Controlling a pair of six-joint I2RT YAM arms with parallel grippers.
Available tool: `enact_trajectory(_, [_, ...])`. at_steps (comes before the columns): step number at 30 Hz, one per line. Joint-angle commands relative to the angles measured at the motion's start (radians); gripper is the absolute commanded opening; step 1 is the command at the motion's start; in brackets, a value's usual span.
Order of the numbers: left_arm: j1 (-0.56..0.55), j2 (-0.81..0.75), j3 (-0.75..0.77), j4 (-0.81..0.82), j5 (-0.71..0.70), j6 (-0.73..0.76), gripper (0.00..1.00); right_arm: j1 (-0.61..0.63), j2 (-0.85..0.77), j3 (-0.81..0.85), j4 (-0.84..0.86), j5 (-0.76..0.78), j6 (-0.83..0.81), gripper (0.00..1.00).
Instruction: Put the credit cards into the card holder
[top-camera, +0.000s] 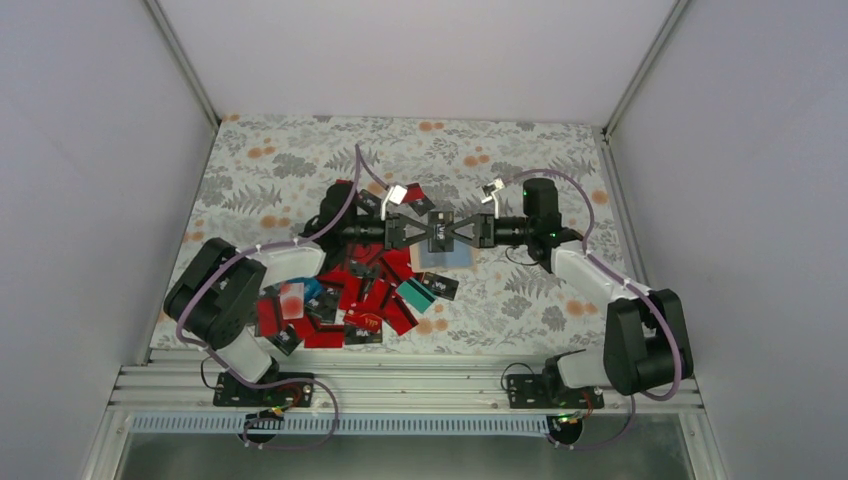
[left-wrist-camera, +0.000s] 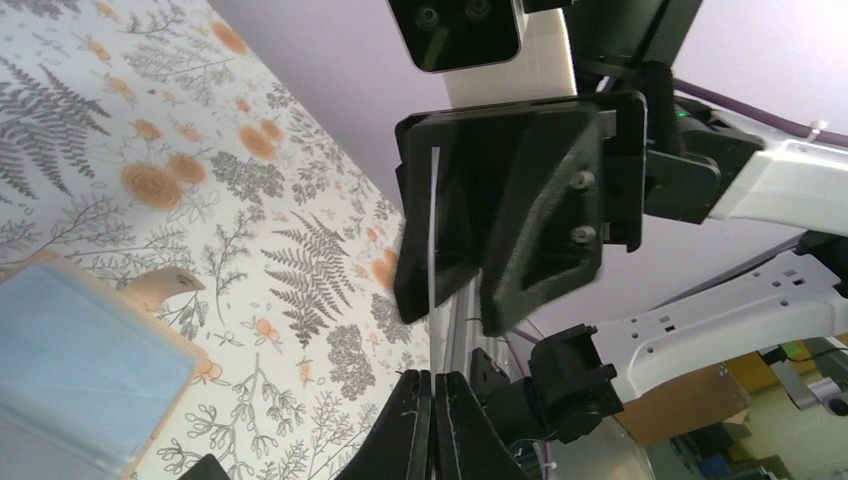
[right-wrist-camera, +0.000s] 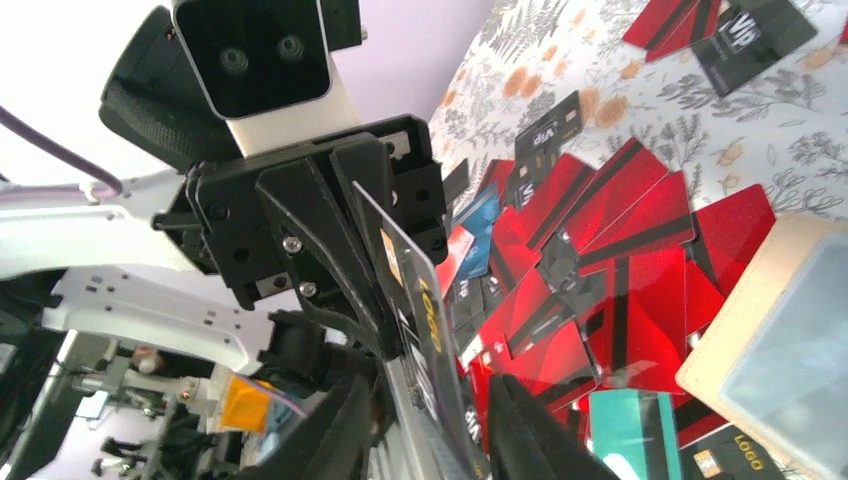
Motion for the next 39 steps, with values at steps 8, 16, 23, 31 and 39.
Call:
enact_trajectory(8, [-0.042,0.164,0.123,-0.331,-0.262,0.063,0.02,0.007,0.129,0.053,-0.270,0.600,-0.068,0.54])
enact_trajectory(16, [-0.046,0.279,0.228,-0.496,-0.337,0.037,0.02,0.009,0.290,0.043,-0.210,0.634,-0.070,0.45])
enact_trajectory(23, [-0.046,0.311,0.272,-0.604,-0.385,0.036,0.02,0.007,0.361,0.049,-0.226,0.750,-0.053,0.39])
enact_trajectory(31, [-0.046,0.340,0.297,-0.634,-0.385,-0.002,0.02,0.008,0.400,0.042,-0.227,0.751,-0.049,0.27])
enact_trajectory(39, [-0.046,0.342,0.283,-0.624,-0.351,-0.106,0.02,0.009,0.395,0.004,-0.218,0.753,-0.046,0.18])
